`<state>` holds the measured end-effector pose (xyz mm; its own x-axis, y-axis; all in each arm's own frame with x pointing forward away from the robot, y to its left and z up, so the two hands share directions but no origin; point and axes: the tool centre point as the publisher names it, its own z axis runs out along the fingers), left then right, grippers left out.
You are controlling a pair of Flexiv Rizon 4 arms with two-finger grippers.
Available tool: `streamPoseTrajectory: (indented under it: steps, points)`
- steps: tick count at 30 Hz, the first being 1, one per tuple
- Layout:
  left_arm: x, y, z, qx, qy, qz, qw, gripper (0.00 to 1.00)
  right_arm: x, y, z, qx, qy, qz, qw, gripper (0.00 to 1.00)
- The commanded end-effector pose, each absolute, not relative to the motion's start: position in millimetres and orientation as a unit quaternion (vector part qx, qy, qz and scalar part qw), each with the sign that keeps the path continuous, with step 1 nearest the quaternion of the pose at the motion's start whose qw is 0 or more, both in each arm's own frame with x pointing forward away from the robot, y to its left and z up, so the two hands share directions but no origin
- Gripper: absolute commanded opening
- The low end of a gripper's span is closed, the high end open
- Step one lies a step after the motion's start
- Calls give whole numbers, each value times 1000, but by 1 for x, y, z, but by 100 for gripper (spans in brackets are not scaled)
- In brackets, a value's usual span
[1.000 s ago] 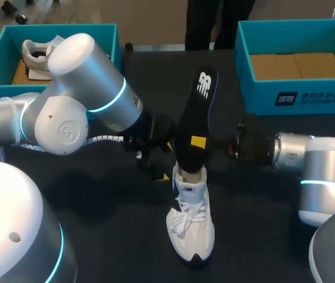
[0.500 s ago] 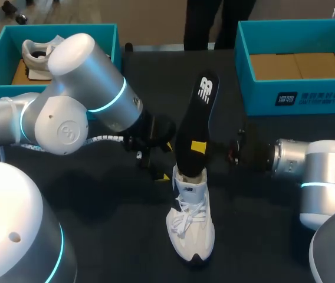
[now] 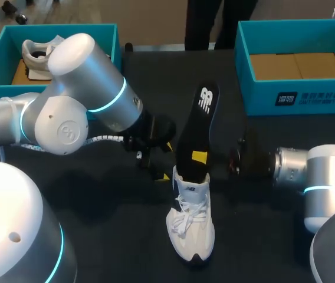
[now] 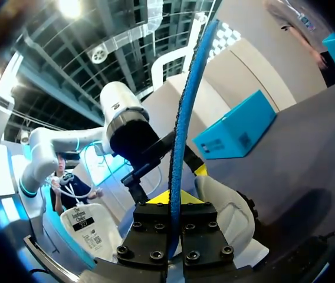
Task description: Take the shoe out of the shoebox, open the shoe tongue, remove and reinsert the insole, then place the shoe into the shoebox
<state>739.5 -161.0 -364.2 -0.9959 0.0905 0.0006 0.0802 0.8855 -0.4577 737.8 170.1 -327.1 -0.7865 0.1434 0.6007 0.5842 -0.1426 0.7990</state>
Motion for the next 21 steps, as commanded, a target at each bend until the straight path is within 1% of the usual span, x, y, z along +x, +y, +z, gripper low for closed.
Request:
streamPoseTrajectory:
  steps: [1,21]
  points:
    - [740,-161,-366,-44,-971,236,11,100,732,172,-334,-280,-638,-699,161,0]
    - [740,-161,-366,-44,-971,236,11,100,703,176,-360,-291,-645,-681,188,0]
